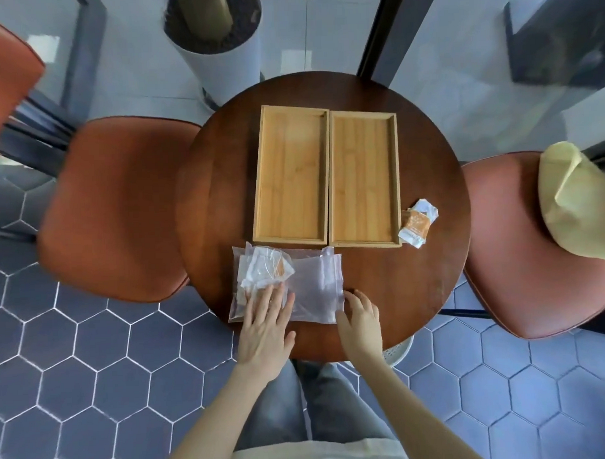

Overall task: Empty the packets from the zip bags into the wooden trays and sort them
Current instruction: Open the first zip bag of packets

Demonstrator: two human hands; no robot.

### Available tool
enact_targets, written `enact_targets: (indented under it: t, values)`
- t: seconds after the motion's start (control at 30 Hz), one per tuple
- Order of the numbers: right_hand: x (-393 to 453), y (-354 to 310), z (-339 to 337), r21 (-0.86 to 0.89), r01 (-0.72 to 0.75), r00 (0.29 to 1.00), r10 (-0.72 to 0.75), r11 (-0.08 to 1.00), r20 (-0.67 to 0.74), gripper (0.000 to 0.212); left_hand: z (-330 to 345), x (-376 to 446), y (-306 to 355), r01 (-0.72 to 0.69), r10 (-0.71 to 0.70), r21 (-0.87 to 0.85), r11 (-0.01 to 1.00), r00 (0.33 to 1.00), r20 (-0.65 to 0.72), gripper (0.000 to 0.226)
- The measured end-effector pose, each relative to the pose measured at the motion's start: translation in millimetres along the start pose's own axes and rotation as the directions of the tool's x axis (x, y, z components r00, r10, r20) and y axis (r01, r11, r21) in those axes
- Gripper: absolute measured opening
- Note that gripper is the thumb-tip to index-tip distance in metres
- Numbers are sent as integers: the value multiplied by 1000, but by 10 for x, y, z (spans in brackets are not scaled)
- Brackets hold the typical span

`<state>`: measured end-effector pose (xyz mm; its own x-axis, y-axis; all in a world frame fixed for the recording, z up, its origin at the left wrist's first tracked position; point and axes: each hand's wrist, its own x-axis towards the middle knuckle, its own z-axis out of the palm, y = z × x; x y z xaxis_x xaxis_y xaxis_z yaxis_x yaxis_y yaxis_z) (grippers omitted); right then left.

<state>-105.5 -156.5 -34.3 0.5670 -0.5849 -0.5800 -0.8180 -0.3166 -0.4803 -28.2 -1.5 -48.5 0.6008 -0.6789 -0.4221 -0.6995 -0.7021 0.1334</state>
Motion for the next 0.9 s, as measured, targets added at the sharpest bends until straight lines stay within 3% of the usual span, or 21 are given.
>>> enact_targets:
  t: [0.13, 0.3, 0.37, 0.47, 0.53, 0.6, 0.7, 0.9]
  values:
    - [-49, -110, -35, 271, -34, 999, 43, 962, -29, 22, -12, 28, 23, -2, 1, 15, 1000, 999, 35, 78]
    - [-63, -225, -106, 236, 42, 997, -57, 971, 59, 20, -70, 36, 11, 9, -13, 41, 999, 994, 106, 84]
    - [-70, -267, -137, 237, 80, 994, -95, 968, 53, 16, -136, 42, 6, -12, 7, 38, 999, 990, 139, 75]
    - [-102, -369, -218, 280, 116, 992, -128, 953, 25, 13, -294, 77, 6, 27, -16, -80, 996, 992, 128, 56]
    - [-141, -485, -293, 330, 124, 990, -139, 936, 22, 12, -413, 76, 6, 80, -66, -246, 966, 996, 64, 46]
    - [-198, -627, -362, 370, 145, 985, -170, 918, 37, 11, -507, 61, -10, 132, -146, -448, 884, 989, 3, 36]
    - [-325, -870, -457, 420, 221, 961, -269, 880, 60, 11, -664, 21, -35, 203, -267, -719, 665, 963, 25, 22]
    - [-548, -1195, -680, 589, 255, 920, -379, 767, 96, 10, -1116, -161, -37, 195, -349, -932, 305, 934, 81, 23]
